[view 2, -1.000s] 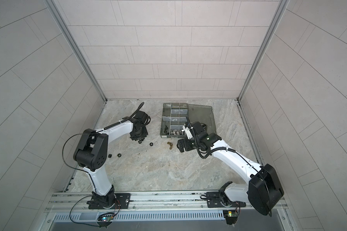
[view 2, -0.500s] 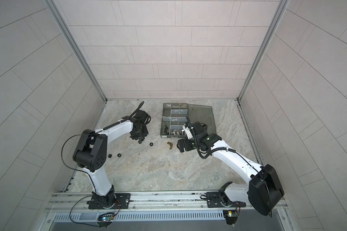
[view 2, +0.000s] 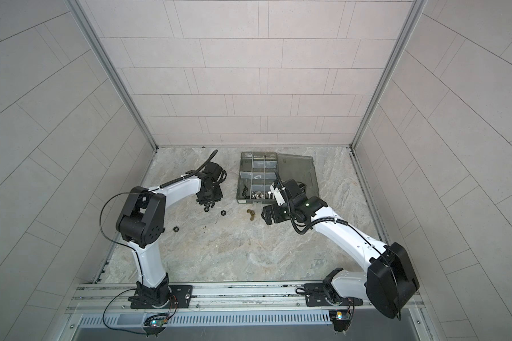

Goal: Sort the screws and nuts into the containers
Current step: 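Lower the left gripper onto a black wing nut beside the hex nuts and grasp it, then lift the black wing nut and carry it with the left gripper to the organizer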

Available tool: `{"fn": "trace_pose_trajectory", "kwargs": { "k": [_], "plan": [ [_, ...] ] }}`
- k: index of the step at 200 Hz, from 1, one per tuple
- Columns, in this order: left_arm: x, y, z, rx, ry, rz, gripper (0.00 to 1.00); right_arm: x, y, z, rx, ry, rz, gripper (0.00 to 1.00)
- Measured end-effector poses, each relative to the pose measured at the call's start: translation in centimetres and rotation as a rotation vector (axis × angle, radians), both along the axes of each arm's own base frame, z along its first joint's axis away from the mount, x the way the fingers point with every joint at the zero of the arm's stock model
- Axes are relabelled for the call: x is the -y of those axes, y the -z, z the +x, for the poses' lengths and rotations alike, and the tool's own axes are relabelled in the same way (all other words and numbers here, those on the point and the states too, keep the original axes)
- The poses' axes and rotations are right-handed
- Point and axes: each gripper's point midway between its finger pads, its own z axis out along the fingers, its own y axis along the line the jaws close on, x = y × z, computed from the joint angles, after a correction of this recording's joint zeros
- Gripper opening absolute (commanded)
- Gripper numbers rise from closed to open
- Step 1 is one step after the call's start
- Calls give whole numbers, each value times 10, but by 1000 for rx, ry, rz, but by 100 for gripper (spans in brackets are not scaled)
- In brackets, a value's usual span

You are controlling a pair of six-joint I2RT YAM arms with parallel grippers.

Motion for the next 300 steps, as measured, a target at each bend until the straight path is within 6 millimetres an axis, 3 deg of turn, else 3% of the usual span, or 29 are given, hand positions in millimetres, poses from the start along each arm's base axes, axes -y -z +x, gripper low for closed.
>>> {"fn": "trace_pose_trajectory", "kwargs": {
  "k": [103, 139, 192, 262, 300],
  "plan": [
    [0, 5, 0, -11, 0, 4, 34, 4, 1, 1, -3, 6, -5, 99],
    [0, 16, -1, -36, 0, 13, 32, 4, 1, 1, -3, 8, -5, 99],
    [0, 16, 0, -32, 4, 12, 19, 5, 1, 2, -3, 12, -5, 99],
    [7, 11, 1, -31, 27, 5, 15, 6, 1, 3, -3, 14, -5, 99],
    [20, -7, 11, 1, 59, -3, 15, 6, 0, 2, 0, 14, -4, 99]
  ]
}}
